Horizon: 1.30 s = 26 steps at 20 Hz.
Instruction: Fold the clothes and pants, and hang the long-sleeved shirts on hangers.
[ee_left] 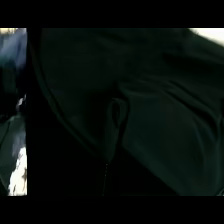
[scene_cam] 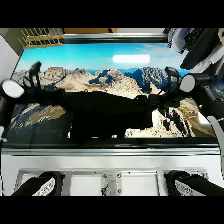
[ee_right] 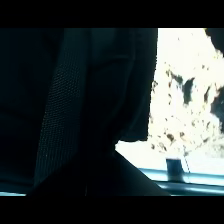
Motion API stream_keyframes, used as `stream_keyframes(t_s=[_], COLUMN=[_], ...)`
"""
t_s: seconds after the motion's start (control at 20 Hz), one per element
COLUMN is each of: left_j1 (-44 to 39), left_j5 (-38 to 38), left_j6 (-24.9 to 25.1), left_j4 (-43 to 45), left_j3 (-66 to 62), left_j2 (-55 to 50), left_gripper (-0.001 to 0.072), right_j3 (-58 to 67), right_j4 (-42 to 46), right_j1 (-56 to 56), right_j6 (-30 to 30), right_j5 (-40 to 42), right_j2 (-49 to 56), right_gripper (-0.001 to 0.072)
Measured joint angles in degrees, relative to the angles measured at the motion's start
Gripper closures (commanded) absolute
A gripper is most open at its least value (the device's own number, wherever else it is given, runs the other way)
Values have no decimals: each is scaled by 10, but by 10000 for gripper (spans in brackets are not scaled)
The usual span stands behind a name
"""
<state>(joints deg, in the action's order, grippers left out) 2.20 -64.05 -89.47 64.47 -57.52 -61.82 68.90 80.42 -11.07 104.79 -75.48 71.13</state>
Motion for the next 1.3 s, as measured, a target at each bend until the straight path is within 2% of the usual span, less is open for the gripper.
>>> stream_keyframes(t_s=[0.25, 0.55, 0.6, 0.65, 0.7, 0.75, 0.8, 0.95, 1.15, 1.2, 1.25, 1.3], left_j1=[0, 0, 0, 1, 1, 1, 1, 1, 1, 1, 1, 1], left_j5=[63, 117, 121, 123, 125, 127, 127, 120, 91, 82, 73, 66], left_j6=[2, 2, 2, 2, 2, 2, 2, 1, 1, -1, -1, -5], left_j4=[1, 0, 1, 2, 2, 2, 2, 3, 3, 0, -4, -13], left_j3=[212, 327, 333, 337, 337, 334, 327, 288, 214, 196, 181, 168], left_j2=[89, 149, 157, 166, 174, 183, 193, 220, 246, 247, 246, 241], left_gripper=[700, 697, 528, 291, 185, 187, 187, 188, 191, 321, 597, 699], right_j3=[-94, -140, -142, -144, -145, -146, -146, -136, -116, -114, -112, -111], right_j4=[4, -16, -26, -37, -53, -71, -87, -122, -144, -148, -154, -162], right_j1=[-26, -33, -33, -33, -33, -33, -33, -20, 49, 75, 108, 141], right_j6=[0, 1, 0, -1, -5, -10, -17, -37, -77, -93, -112, -134], right_j5=[37, 61, 64, 68, 75, 80, 86, 90, 54, 41, 26, 11], right_j2=[-2, 1, 2, 3, 3, 3, 3, -8, -54, -66, -76, -82], right_gripper=[681, 670, 670, 642, 388, 94, 11, 12, 11, 11, 10, 8])
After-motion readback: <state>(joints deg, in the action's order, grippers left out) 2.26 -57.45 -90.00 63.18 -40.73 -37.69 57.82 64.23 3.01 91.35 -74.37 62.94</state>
